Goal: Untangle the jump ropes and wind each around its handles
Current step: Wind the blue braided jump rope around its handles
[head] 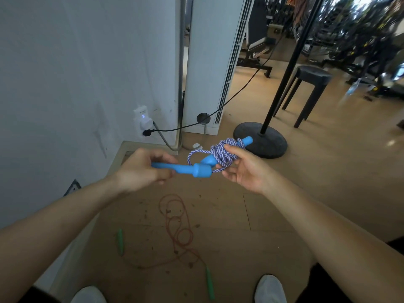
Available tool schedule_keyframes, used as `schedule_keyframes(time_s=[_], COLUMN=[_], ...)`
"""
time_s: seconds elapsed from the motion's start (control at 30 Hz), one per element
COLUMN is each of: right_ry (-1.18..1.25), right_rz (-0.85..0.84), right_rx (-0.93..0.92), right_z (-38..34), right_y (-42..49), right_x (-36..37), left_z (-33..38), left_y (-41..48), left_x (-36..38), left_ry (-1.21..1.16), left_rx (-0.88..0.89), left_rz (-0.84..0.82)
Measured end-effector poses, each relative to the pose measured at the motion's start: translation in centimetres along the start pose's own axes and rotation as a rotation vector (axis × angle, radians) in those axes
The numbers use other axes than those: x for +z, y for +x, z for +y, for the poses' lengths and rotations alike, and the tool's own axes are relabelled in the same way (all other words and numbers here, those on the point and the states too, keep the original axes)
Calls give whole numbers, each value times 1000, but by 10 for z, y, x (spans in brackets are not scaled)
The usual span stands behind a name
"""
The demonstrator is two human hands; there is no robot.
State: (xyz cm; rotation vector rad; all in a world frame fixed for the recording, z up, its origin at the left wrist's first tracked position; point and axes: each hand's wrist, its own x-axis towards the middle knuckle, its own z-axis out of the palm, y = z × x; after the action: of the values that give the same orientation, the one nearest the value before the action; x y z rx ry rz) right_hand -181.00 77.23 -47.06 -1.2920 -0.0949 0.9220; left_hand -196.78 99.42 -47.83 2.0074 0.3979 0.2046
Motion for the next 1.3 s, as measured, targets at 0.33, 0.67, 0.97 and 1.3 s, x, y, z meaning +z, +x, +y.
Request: schedule_keyframes(time_s=[0.33,0.67,0.97,1.3], right_ry=[-100,-137,-191,-11], right_rz=[-64,-101,-91,-243], right_rx=[1,-53,-41,84], right_z=[19,24,26,4], right_y=[4,7,7,-5], right_x=[13,18,14,10], left_z=[9,7,3,-2], left_y=[1,5,10,19], left_x=[25,24,16,5], left_ry=[-681,-611,-597,-612], left_rx=[-104,-133,-138,-104], left_rz=[101,96,56,8])
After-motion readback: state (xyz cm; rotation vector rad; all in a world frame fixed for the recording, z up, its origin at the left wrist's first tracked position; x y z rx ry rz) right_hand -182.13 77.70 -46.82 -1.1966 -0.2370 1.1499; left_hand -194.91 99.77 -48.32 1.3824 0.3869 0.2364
